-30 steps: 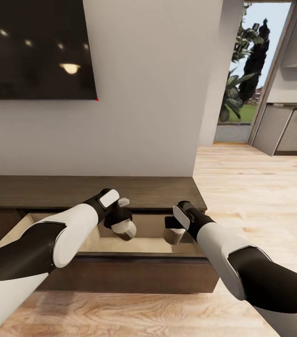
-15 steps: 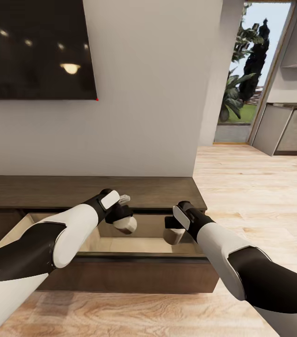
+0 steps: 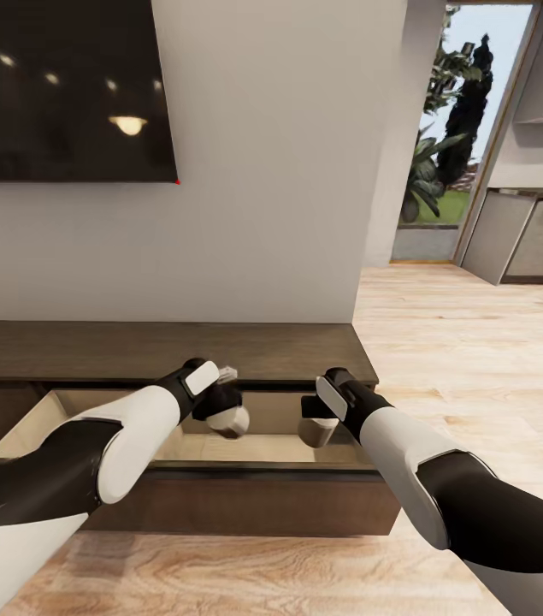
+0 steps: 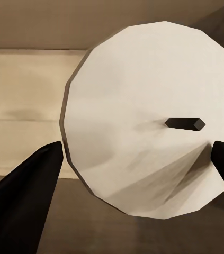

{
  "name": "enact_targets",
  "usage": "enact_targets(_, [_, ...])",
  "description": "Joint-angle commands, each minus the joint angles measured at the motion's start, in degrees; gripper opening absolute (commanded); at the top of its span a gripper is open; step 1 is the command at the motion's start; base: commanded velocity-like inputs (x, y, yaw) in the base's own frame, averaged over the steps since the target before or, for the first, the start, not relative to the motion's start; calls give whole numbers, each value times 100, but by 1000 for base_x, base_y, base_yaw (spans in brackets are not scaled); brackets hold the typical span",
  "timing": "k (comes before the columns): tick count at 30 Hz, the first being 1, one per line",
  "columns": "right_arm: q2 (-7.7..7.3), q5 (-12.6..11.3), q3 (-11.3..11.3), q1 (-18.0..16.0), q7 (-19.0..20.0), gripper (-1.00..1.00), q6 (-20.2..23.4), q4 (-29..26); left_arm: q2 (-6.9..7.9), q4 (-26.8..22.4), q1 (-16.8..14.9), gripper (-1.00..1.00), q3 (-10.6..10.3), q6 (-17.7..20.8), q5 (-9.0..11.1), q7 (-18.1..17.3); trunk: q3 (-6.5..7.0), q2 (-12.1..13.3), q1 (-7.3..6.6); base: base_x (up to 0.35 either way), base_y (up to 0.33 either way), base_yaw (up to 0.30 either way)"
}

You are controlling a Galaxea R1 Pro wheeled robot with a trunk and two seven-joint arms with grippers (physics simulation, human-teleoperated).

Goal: Place each of the two pumpkins and all three candles from the living room inside a cabinet in the living room (use any cabinet), then make sure every cabinet is closed, and position the cauldron so it is next to a table in the living room.

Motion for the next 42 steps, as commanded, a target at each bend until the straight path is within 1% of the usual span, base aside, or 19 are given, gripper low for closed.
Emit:
enact_targets(1, [0, -62, 30, -1, -48, -100, 17, -7, -1, -13, 11, -100, -9, 7, 48, 43, -5, -2, -1, 0, 0, 0])
enact_targets(5, [0, -62, 30, 21, -48, -100, 16, -7, -1, -15, 116, -100, -9, -26, 23, 43, -5, -2, -1, 0, 0, 0])
enact_targets(9, [0, -62, 30, 87, -48, -100, 15, -7, -1, -13, 180, -100, -9, -268, -200, 37, -5, -2, -1, 0, 0, 0])
enact_targets(13, [0, -62, 30, 105, -48, -100, 15, -7, -1, -12, 196, -100, -9, -346, -265, 11, -5, -2, -1, 0, 0, 0])
enact_targets(18, [0, -61, 30, 124, -48, -100, 15, -7, -1, -12, 225, -100, -9, -355, -274, -75, -5, -2, -1, 0, 0, 0])
enact_targets(26, [0, -62, 30, 133, -48, -100, 15, -7, -1, -12, 280, -100, -9, -359, -276, -103, -5, -2, -1, 0, 0, 0])
enact_targets(29, [0, -55, 37, 135, -48, -100, 15, -12, -1, -12, 358, -100, -9, -364, -276, -138, -5, -2, -1, 0, 0, 0])
enact_targets(39, [0, -50, 45, 137, -49, -100, 10, -38, -1, -12, 378, -100, -9, -373, -276, -167, -5, -2, -1, 0, 0, 0])
enact_targets(42, [0, -46, 47, 137, -49, -100, -113, -57, -1, -12, 379, -100, -9, -370, -276, -168, -5, -2, -1, 0, 0, 0])
